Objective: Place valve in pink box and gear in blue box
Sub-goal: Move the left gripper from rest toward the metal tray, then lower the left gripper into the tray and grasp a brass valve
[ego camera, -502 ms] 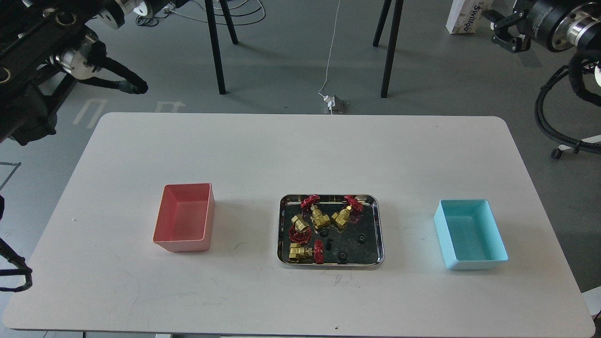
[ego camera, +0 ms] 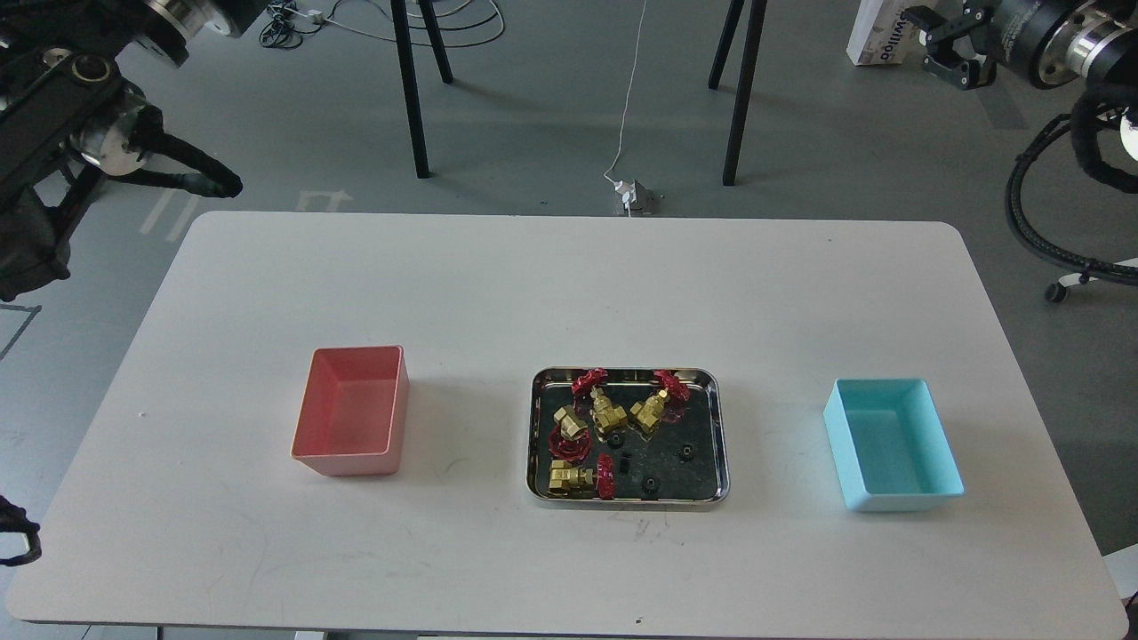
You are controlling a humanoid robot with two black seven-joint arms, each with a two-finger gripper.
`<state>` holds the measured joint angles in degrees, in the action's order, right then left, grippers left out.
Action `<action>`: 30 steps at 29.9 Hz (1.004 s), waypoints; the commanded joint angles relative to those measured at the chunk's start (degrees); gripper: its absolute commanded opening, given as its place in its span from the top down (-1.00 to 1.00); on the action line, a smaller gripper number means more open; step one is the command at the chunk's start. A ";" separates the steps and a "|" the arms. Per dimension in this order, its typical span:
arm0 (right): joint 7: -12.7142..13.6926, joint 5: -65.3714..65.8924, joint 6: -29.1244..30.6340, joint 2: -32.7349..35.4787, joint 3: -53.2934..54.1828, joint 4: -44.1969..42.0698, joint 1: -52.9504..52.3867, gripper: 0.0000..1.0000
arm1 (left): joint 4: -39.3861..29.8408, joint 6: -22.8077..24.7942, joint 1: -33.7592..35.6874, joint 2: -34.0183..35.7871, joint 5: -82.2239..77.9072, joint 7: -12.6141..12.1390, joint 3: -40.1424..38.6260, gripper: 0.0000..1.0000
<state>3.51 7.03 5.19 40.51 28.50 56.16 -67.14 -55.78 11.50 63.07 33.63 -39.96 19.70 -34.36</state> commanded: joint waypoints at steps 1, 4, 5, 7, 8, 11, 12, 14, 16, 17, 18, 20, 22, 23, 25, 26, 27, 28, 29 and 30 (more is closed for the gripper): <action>-0.78 0.00 0.08 0.00 0.16 0.17 -0.01 -0.99 | -2.83 1.86 -1.63 0.03 -0.38 5.41 1.22 -1.00; -2.54 0.00 0.08 0.09 0.59 0.17 -0.01 -0.99 | -6.18 2.66 -2.25 1.70 -6.41 8.30 5.25 -1.00; -2.81 0.00 0.08 0.09 0.60 0.09 -0.19 -0.99 | -7.23 1.70 -2.25 2.14 -10.97 8.30 6.75 -1.00; -2.90 0.26 -0.18 0.09 0.51 -0.09 -0.80 -0.99 | -9.86 -2.68 -2.42 2.58 -19.93 8.30 7.64 -0.97; -2.90 0.35 -0.62 0.00 0.68 -0.18 -0.98 -0.99 | -11.01 -5.93 -2.95 2.67 -23.55 8.30 8.08 -0.97; -3.16 0.35 -0.80 0.00 3.13 -0.18 -0.89 -0.99 | -13.56 -15.86 -7.16 1.80 -35.14 8.30 9.74 -0.96; -3.25 0.35 -0.80 0.00 3.75 -0.26 -0.89 -0.99 | -14.18 -18.59 -8.21 1.36 -39.45 8.30 10.36 -0.96; -3.25 0.35 -0.89 0.00 4.29 -0.35 -0.98 -0.99 | -14.62 -24.48 -9.97 -0.22 -50.51 8.30 11.94 -0.96; -3.42 0.44 -1.24 0.18 4.37 -0.35 -1.16 -0.99 | -14.62 -29.05 -12.08 -1.19 -59.49 8.30 13.87 -0.96; -3.34 0.44 -1.50 0.44 4.29 -0.27 -1.33 -0.99 | -14.62 -30.55 -13.14 -1.54 -63.10 8.30 14.75 -0.97; -3.34 0.44 -1.76 0.62 4.29 -0.27 -1.59 -0.98 | -14.62 -32.05 -14.10 -2.16 -67.05 7.64 15.46 -0.97; -3.34 0.44 -1.85 0.71 4.11 -0.27 -2.56 -0.98 | -14.62 -33.55 -16.04 -3.39 -74.78 4.66 16.43 -0.97; -3.34 0.52 -1.85 0.79 4.02 -0.27 -3.09 -0.98 | -14.53 -33.56 -18.67 -3.65 -84.10 1.84 16.96 -0.97; -3.25 0.53 -1.94 0.71 4.02 -0.27 -3.26 -0.98 | -14.53 -33.56 -20.16 -3.74 -85.04 0.87 16.96 -0.97; -3.34 0.53 -2.03 0.79 4.02 -0.27 -3.35 -0.98 | -14.18 -33.56 -22.45 -4.18 -85.04 -0.45 16.78 -0.98; -3.34 0.79 -2.03 0.79 3.94 -0.35 -3.35 -0.98 | -13.83 -33.56 -23.16 -4.88 -85.04 -1.24 16.87 -0.98; -3.34 1.05 -2.12 0.79 3.94 -0.35 -3.35 -0.98 | -13.40 -33.47 -23.60 -5.58 -85.04 -1.85 16.96 -0.98; -3.34 1.23 -2.12 0.88 3.94 -0.35 -3.27 -0.98 | -12.70 -33.38 -23.78 -6.02 -85.04 -2.30 17.13 -0.98; -3.34 1.23 -2.12 0.88 3.94 -0.35 -3.27 -0.98 | -11.64 -33.38 -24.04 -6.38 -85.04 -2.65 17.22 -0.98; -3.34 1.32 -2.12 0.97 3.94 -0.35 -3.18 -0.98 | -10.76 -33.29 -24.74 -6.82 -85.04 -2.74 17.13 -0.98</action>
<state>0.17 8.08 3.12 41.34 32.45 55.84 -70.43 -68.68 -22.03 39.64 27.98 -124.93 17.87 -17.31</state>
